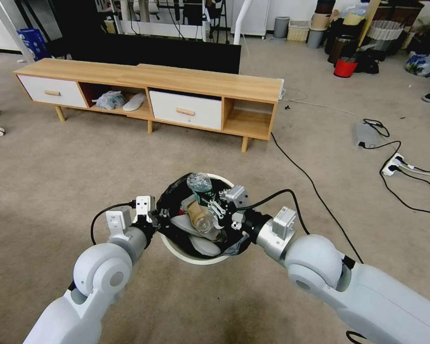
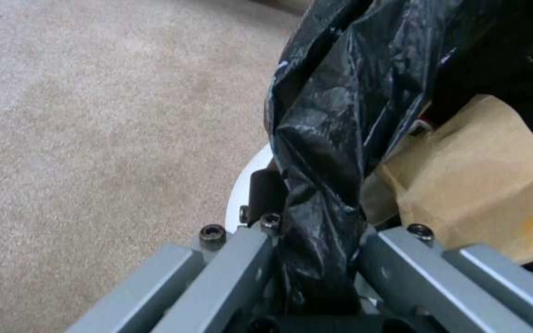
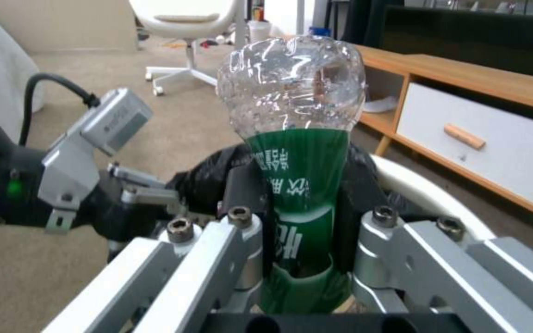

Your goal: Pick up the trash bin and place the garbage on the floor into it.

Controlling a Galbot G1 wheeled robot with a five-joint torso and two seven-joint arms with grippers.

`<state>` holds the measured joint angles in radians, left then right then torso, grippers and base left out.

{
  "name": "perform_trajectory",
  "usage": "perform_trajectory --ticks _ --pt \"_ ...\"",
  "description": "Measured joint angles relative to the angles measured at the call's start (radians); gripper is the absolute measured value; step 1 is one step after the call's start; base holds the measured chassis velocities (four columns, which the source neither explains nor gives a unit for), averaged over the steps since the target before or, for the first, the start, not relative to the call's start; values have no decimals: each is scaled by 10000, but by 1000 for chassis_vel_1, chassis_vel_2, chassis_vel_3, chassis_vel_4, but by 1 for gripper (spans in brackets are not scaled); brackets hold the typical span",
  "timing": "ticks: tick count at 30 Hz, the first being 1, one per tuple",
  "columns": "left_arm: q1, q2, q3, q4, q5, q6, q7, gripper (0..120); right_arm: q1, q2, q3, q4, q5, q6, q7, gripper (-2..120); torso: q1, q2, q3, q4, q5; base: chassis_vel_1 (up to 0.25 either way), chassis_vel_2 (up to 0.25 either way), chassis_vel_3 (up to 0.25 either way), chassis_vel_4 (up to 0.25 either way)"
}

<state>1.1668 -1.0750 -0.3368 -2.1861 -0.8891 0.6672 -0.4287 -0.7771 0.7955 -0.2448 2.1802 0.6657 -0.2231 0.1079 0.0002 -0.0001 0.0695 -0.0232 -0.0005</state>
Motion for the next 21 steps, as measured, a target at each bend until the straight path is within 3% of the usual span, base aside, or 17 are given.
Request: perform_trajectory --ticks 21 --pt "173 20 -199 -152 292 -6 98 0 399 -118 -420 -123 -10 -84 -75 16 -1 -1 0 -3 -2 0 0 0 0"
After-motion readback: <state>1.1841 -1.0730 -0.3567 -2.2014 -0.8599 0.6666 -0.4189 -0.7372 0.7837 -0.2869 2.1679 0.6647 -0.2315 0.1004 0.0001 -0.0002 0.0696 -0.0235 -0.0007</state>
